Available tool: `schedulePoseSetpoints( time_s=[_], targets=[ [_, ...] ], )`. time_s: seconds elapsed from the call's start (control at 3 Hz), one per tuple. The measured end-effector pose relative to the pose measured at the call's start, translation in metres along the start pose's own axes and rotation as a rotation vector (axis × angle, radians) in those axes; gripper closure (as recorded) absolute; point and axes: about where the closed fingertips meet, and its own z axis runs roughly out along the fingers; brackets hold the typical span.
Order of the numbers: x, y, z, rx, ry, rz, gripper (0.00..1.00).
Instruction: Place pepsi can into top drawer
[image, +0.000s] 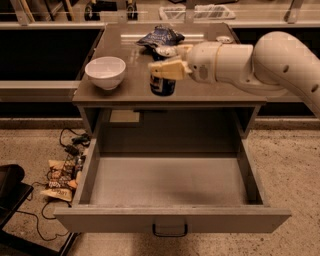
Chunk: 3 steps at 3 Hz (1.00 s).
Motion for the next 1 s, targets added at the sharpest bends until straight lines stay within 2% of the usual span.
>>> schedulePoseSetpoints(
  time_s=[0.33, 0.67, 1.0],
  targets=[
    [0.023, 0.024, -0.043, -0.051, 0.018, 0.037, 1.0],
    [0.096, 0.048, -0.073, -0.189, 0.02, 0.116, 1.0],
    [0.101, 0.051, -0.067, -0.195, 0.02, 0.124, 1.0]
  ],
)
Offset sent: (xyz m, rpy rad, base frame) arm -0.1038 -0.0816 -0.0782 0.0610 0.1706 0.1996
